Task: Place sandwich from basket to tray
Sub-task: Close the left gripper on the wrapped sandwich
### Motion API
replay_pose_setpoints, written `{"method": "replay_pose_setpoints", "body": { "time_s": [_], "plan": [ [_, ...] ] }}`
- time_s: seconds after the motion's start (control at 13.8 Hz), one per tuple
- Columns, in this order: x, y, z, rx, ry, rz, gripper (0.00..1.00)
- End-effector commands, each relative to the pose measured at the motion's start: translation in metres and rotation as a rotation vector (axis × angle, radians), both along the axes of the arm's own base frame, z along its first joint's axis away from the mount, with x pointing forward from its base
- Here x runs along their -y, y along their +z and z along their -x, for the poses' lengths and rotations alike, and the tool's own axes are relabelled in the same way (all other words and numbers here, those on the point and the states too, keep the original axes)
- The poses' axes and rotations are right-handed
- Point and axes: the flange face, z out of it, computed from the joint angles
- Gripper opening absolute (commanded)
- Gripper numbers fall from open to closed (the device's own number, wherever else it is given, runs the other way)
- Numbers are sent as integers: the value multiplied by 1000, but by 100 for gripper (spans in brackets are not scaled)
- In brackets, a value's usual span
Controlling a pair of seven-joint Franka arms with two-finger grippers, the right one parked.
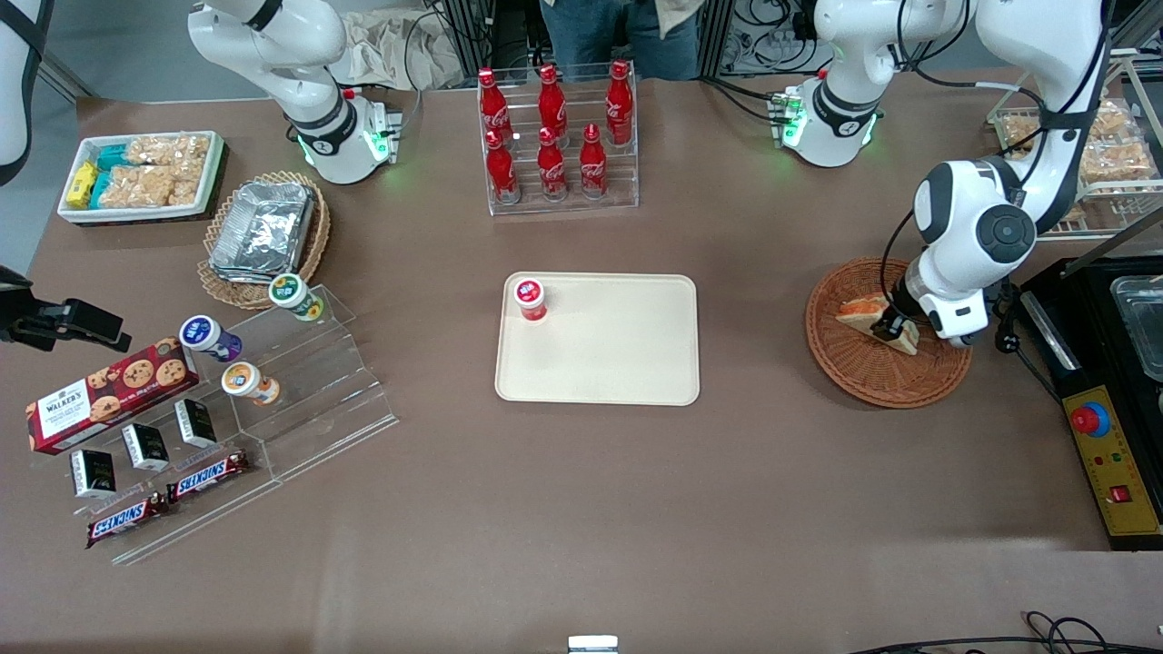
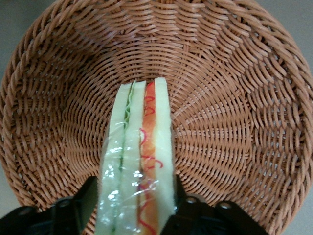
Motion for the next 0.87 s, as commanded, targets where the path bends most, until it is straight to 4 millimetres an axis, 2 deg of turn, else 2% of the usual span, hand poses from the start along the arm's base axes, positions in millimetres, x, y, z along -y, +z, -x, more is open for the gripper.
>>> {"method": "replay_pose_setpoints", "body": {
  "time_s": [0.0, 0.15, 0.22, 0.29, 0.44, 0.51, 0.65, 0.8],
  "plan": [
    [1, 0, -1, 15, 8, -5, 0],
    [3, 4, -3, 35, 3, -4, 0],
    [9, 23, -8, 70, -9, -5, 0],
    [16, 50, -11, 120, -28, -9, 0],
    [43, 108, -9, 98, -106, -33, 0],
    [63, 133, -11, 75, -153, -46, 0],
    [116, 184, -23, 31, -228, -59, 0],
    [166, 219, -33, 26, -310, -51, 0]
  ]
}}
